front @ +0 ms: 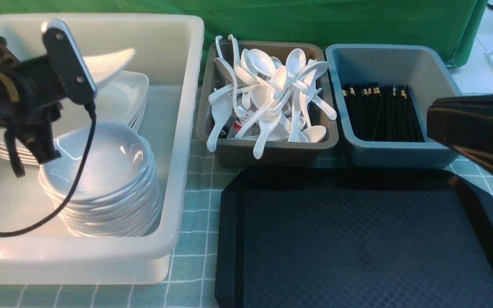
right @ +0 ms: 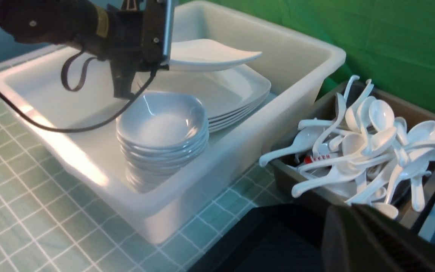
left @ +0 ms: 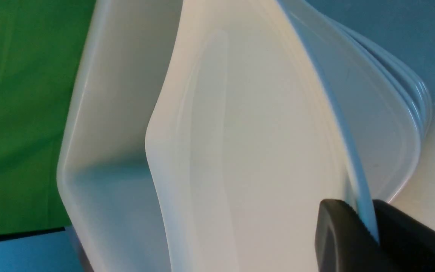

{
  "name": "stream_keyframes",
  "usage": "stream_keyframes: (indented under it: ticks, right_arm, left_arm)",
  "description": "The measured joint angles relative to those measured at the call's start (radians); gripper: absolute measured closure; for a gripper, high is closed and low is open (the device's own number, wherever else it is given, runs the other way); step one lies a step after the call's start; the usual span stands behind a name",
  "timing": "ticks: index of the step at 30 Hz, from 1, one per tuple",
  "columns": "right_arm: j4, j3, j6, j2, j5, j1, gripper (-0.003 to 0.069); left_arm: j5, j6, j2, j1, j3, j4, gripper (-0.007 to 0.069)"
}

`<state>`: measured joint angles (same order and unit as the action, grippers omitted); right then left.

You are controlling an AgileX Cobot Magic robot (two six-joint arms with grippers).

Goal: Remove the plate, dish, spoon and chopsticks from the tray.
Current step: Use the left arm to put the plate into the large storage box on the left

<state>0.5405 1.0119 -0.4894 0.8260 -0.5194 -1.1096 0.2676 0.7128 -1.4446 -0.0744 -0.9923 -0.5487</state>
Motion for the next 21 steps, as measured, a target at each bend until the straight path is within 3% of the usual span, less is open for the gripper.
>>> stream_keyframes:
  ticks: [15, 21]
  right_arm:
    - [-0.067, 0.0, 0.043, 0.0, -0.024, 0.0, 0.0632]
    - [-0.08, 0.0, 0.043, 0.0, -0.061, 0.0, 0.0632]
  left_arm:
    - [-0.075, 0.022, -0.13, 0.0, -0.02, -0.035, 0.0592]
    - [-0.103, 0.021, -0.133, 0.0, -0.021, -0.042, 0.055]
